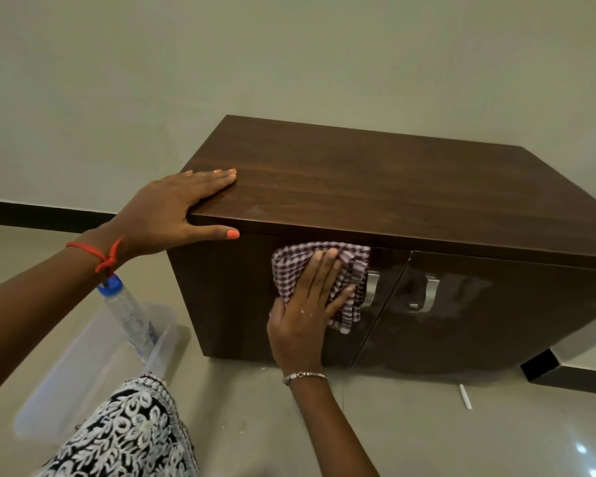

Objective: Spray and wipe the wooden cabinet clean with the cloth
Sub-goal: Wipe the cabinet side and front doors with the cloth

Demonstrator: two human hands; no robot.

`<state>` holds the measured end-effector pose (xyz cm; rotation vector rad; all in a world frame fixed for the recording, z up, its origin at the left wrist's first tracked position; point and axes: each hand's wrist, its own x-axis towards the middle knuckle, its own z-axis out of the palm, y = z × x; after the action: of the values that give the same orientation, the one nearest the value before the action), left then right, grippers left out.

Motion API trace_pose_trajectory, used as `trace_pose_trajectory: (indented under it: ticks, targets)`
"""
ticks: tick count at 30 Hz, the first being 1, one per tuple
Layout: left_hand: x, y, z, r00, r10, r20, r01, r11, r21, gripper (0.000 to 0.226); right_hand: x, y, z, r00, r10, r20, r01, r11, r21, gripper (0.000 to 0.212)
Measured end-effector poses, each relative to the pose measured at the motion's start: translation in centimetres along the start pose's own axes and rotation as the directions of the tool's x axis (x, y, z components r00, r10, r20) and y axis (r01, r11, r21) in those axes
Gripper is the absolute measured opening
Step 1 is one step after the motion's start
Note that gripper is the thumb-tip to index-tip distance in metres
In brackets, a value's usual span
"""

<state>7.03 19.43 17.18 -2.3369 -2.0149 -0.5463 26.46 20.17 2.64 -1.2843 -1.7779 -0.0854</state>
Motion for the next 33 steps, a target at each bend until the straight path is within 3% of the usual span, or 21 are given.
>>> trace_pose_trajectory:
  ticks: [3, 9, 12, 14, 16, 20, 24, 26, 30, 31, 33]
  targets:
    - [0.0, 0.3, -0.3, 0.999, -0.003, 0.039, 0.002, 1.000, 0.009, 0.104, -2.3, 3.6, 0.0, 0.991, -0.107, 0.084, 0.112, 0.992, -0.061, 0.084]
    - [0.0, 1.3, -1.1, 0.993, 0.051, 0.108, -0.062, 0.993, 0.097, 0.106, -1.3, -0.9, -0.2, 0.979, 0.197, 0.061, -0.206, 0.945, 0.253, 0.084]
    - [1.3, 3.1, -1.1, 0.984, 0.148, 0.099, -0.163, 0.973, 0.165, 0.102, -1.4, 0.7, 0.7, 0.996, -0.009, 0.088, 0.000, 0.995, 0.098, 0.084]
    - [2.5, 4.7, -0.9, 0.974, 0.214, 0.080, -0.225, 0.957, 0.180, 0.101, -3.0, 3.8, 1.1, 0.963, -0.195, 0.186, 0.196, 0.981, 0.012, 0.084]
    - [3.7, 6.3, 0.0, 0.954, 0.288, 0.080, -0.298, 0.937, 0.182, 0.100, -4.4, 7.3, 0.9, 0.917, -0.285, 0.281, 0.314, 0.947, -0.065, 0.085]
    - [5.3, 8.9, 2.4, 0.906, 0.402, 0.133, -0.421, 0.890, 0.176, 0.096, -5.1, 10.9, -0.6, 0.910, -0.251, 0.331, 0.306, 0.944, -0.124, 0.086]
    - [5.8, 9.0, 2.9, 0.913, 0.386, 0.135, -0.404, 0.901, 0.156, 0.094, -5.1, 9.4, 0.3, 0.906, -0.223, 0.361, 0.272, 0.958, -0.090, 0.085]
    - [5.7, 8.9, 3.0, 0.908, 0.394, 0.141, -0.414, 0.895, 0.166, 0.091, -5.5, 9.9, 0.8, 0.797, -0.322, 0.511, 0.414, 0.907, -0.075, 0.083]
    - [5.7, 8.8, 3.1, 0.912, 0.389, 0.132, -0.409, 0.890, 0.199, 0.089, -7.0, 16.0, 1.1, 0.422, -0.435, 0.795, 0.714, 0.700, 0.004, 0.079]
    - [5.7, 8.8, 3.1, 0.912, 0.388, 0.133, -0.408, 0.890, 0.202, 0.088, -6.7, 17.7, 0.8, 0.383, -0.435, 0.815, 0.753, 0.658, -0.003, 0.078]
    - [5.8, 8.9, 3.2, 0.913, 0.385, 0.136, -0.406, 0.889, 0.211, 0.088, -5.6, 19.7, -0.4, 0.407, -0.448, 0.796, 0.789, 0.612, -0.058, 0.072]
